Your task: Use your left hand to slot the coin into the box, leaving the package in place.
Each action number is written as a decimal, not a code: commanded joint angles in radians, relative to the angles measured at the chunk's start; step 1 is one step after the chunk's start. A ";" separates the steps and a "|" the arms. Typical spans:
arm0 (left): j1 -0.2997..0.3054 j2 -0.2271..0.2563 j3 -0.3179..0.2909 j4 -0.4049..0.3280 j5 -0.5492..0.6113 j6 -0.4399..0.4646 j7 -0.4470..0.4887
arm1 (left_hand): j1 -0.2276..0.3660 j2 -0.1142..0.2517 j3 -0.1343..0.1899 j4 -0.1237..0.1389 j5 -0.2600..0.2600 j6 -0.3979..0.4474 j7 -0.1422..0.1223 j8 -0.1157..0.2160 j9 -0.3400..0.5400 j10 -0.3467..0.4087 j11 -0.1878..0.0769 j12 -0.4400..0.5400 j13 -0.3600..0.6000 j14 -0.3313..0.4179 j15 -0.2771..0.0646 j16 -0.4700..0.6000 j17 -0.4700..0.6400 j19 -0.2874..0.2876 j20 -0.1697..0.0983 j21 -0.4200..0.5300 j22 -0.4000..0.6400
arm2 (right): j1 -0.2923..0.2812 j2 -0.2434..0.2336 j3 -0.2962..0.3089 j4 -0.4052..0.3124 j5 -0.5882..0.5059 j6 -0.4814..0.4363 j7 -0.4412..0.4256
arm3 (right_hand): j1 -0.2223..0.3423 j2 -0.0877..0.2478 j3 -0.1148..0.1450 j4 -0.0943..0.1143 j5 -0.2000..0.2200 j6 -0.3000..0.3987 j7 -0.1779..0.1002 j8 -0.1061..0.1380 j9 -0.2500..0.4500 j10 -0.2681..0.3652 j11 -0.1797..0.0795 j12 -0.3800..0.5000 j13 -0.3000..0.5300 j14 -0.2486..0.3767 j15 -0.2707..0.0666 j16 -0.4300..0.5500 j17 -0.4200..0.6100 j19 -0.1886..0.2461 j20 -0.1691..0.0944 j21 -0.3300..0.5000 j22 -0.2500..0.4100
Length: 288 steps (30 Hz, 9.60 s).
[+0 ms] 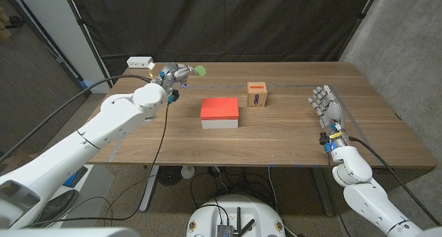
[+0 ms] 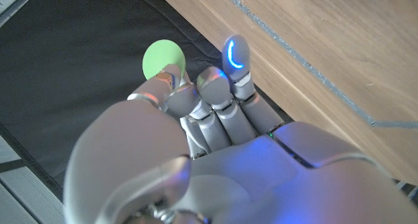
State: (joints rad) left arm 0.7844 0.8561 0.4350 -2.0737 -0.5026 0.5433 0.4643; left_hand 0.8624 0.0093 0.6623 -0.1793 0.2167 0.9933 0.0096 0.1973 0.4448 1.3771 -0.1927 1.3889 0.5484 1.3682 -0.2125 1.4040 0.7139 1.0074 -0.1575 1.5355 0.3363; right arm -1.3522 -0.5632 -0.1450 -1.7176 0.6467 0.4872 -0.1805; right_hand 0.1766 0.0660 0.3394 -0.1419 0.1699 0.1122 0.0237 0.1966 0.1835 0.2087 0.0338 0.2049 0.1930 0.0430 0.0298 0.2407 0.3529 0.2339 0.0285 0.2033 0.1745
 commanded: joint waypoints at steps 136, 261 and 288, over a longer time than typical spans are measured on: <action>-0.628 -0.606 0.761 0.617 1.111 0.243 -0.524 | -0.011 -0.016 -0.001 0.004 0.002 0.062 0.026 0.003 -0.014 0.000 -0.011 0.009 0.004 0.005 0.000 0.000 0.015 -0.002 -0.055 0.012 -0.007 | -0.059 0.045 0.036 0.032 0.016 0.051 -0.006 | 0.012 0.004 -0.009 -0.001 0.005 0.006 -0.001 0.000 0.004 0.010 0.002 -0.003 0.006 0.011 0.000 -0.003 -0.001 0.007 0.002 -0.002 0.003; -0.623 -0.667 0.765 0.771 1.020 0.162 -0.455 | -0.063 -0.056 -0.026 0.011 0.005 -0.014 0.026 -0.017 -0.026 0.002 -0.015 0.000 0.006 0.005 0.000 -0.018 0.007 0.006 -0.054 0.006 -0.025 | -0.043 0.038 0.034 0.058 0.033 0.035 0.005 | 0.013 0.006 -0.014 0.000 0.005 0.013 -0.004 0.002 0.004 0.015 0.000 -0.002 0.006 0.014 0.005 -0.002 -0.001 0.007 0.009 -0.002 0.003; -0.495 -0.465 0.577 0.444 0.946 0.120 -0.417 | -0.179 -0.036 -0.015 0.014 0.000 -0.029 0.020 -0.010 -0.070 -0.071 -0.008 -0.148 -0.161 -0.074 -0.004 -0.141 -0.150 -0.070 -0.050 -0.059 -0.087 | -0.034 0.024 0.031 0.015 -0.011 0.014 -0.030 | 0.014 0.007 -0.014 0.000 0.006 0.016 -0.004 0.003 0.004 0.014 -0.001 -0.002 0.006 0.015 0.007 -0.001 0.000 0.006 0.011 -0.002 0.003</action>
State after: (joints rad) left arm 0.2153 0.2796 1.1093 -1.4554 0.4941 0.6934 0.0384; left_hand 0.6970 -0.0269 0.6416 -0.1560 0.2167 0.9745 0.0275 0.1855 0.3768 1.3299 -0.1967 1.2881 0.4438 1.3084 -0.2152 1.2941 0.6142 0.9581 -0.1417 1.4901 0.2633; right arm -1.3888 -0.5290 -0.1134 -1.6716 0.6595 0.5166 -0.1894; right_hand 0.1819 0.0713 0.3294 -0.1437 0.1699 0.1210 0.0218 0.1966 0.1835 0.2158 0.0303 0.2049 0.1974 0.0543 0.0340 0.2407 0.3529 0.2393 0.0339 0.2033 0.1745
